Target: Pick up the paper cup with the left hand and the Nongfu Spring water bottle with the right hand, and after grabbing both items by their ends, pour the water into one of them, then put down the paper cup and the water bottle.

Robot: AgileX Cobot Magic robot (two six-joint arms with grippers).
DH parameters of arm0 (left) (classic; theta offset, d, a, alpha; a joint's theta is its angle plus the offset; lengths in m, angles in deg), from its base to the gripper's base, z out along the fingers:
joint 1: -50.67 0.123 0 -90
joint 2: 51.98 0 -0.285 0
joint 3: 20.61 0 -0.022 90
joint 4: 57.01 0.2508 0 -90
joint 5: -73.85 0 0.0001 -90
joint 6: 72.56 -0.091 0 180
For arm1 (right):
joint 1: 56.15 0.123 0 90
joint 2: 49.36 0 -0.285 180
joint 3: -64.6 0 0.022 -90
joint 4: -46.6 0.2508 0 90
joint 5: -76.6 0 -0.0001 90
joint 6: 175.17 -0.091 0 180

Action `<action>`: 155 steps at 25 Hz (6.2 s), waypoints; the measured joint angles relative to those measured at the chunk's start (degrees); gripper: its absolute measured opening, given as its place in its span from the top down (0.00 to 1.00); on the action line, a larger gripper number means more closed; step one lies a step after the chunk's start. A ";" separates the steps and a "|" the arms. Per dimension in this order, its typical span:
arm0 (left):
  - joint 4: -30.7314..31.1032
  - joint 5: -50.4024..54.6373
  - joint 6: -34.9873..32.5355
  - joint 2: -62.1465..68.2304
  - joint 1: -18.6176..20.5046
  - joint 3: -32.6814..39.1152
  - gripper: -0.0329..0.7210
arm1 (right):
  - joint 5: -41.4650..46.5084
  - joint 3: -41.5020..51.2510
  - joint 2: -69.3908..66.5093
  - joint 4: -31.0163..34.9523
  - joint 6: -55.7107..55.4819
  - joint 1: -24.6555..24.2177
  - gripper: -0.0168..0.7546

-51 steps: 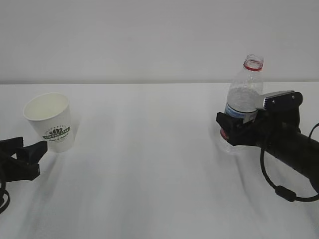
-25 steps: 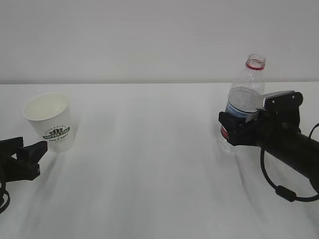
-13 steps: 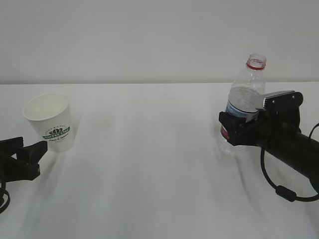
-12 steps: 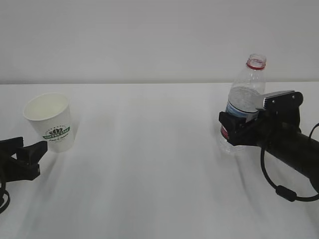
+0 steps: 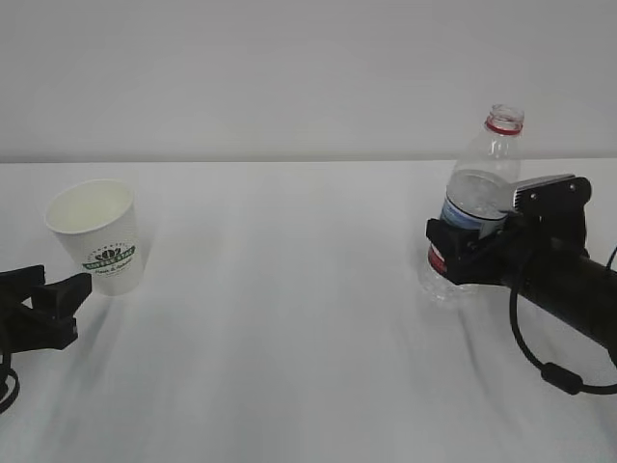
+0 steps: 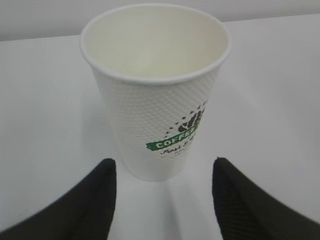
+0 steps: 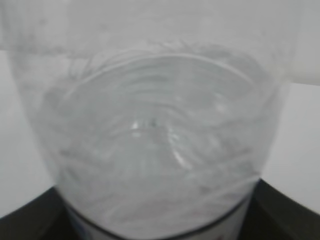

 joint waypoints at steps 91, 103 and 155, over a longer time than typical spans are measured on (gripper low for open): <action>2.96 -0.14 0.00 15.66 -1.04 -17.31 0.04 | 3.40 12.20 18.97 2.35 6.28 0.09 0.31; 2.96 -0.14 0.00 17.69 -1.13 -21.13 0.04 | 3.40 12.25 18.97 2.46 6.86 0.09 0.31; 13.16 -0.14 0.40 18.91 -1.13 -23.17 0.18 | 3.21 12.25 18.97 2.95 7.46 0.09 0.31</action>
